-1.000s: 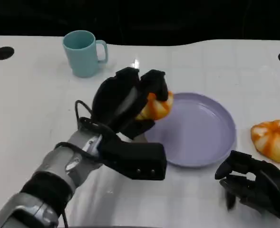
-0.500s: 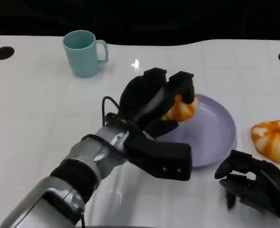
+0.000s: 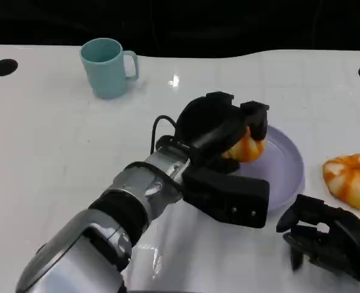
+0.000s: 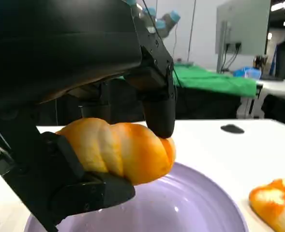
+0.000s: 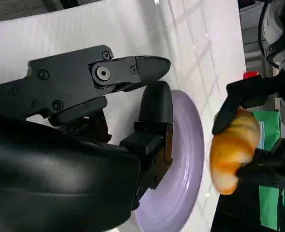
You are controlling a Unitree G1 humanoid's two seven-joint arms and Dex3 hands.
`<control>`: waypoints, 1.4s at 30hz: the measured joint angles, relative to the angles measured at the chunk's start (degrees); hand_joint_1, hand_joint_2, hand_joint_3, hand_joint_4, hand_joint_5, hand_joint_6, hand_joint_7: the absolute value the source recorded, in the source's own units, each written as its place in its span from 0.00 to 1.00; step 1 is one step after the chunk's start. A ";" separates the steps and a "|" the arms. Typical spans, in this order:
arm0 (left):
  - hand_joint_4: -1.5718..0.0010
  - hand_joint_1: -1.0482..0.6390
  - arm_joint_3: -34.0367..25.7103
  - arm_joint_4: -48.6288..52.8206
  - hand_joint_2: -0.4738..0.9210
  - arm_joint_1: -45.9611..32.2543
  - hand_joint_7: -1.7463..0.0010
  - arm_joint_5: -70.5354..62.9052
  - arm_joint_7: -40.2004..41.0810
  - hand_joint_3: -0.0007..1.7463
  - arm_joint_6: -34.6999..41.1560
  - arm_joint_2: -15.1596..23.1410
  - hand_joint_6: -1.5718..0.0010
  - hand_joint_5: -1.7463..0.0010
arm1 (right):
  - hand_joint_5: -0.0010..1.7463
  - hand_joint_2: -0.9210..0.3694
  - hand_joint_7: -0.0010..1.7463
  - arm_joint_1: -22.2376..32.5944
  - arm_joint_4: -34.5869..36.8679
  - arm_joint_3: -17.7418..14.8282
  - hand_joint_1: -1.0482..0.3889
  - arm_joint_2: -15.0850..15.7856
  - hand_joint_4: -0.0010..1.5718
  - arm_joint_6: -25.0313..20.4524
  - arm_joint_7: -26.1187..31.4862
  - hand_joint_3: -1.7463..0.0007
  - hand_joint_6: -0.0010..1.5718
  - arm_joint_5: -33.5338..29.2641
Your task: Grasp the bread from the table and place it into the plate.
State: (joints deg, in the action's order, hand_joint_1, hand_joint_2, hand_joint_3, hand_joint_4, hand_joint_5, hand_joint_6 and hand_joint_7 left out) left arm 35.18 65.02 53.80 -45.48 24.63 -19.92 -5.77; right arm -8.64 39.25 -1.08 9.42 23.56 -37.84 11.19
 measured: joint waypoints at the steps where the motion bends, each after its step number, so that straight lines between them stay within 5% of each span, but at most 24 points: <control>1: 0.49 0.40 0.00 0.25 0.79 0.06 0.77 0.02 -0.30 0.39 0.01 -0.15 0.41 0.30 | 1.00 0.00 0.82 0.03 -0.06 0.00 0.37 0.00 0.44 -0.01 0.01 0.85 0.42 0.00; 5: 0.75 0.27 0.06 1.60 0.97 0.24 0.97 0.52 -3.05 0.22 0.58 -0.73 0.62 0.51 | 1.00 0.00 0.83 0.23 -0.87 -0.07 0.37 -0.02 0.44 -1.06 0.01 0.86 0.42 0.03; 10: 0.98 0.10 0.82 1.82 1.00 0.98 0.99 0.76 -10.48 0.27 4.00 -0.84 0.87 0.72 | 1.00 0.00 0.83 0.35 -0.90 -0.21 0.37 -0.11 0.45 -1.03 -0.39 0.86 0.42 0.22; 14: 1.00 0.03 2.24 1.79 1.00 1.51 1.00 -0.16 -12.93 0.34 5.72 -0.79 0.95 0.89 | 1.00 0.00 0.83 0.37 -0.90 -0.23 0.37 -0.12 0.44 -0.96 -0.43 0.86 0.42 0.23; 18: 1.00 0.00 2.90 1.56 1.00 1.54 1.00 -0.22 -15.41 0.38 6.18 -0.54 0.98 0.94 | 1.00 0.00 0.82 0.36 -0.80 -0.23 0.37 -0.12 0.44 -0.68 -0.45 0.86 0.42 0.23; 31: 1.00 0.00 2.94 -8.23 1.00 0.38 1.00 -0.13 -21.04 0.39 6.78 3.83 0.99 0.99 | 1.00 0.00 0.83 0.04 0.22 -0.31 0.37 -0.14 0.44 0.22 -1.04 0.85 0.41 0.26; 42: 0.97 0.05 -0.40 -24.71 1.00 -9.24 0.99 3.61 -25.51 0.31 6.57 11.23 0.97 0.96 | 1.00 0.00 0.83 0.02 0.30 -0.26 0.36 -0.11 0.43 0.36 -0.53 0.85 0.41 0.12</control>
State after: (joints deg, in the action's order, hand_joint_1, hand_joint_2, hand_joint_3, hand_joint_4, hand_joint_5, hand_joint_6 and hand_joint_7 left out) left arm 34.78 40.31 44.56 -41.87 -0.88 -13.34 5.46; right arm -8.62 39.55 -1.35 9.31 23.93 -38.36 11.31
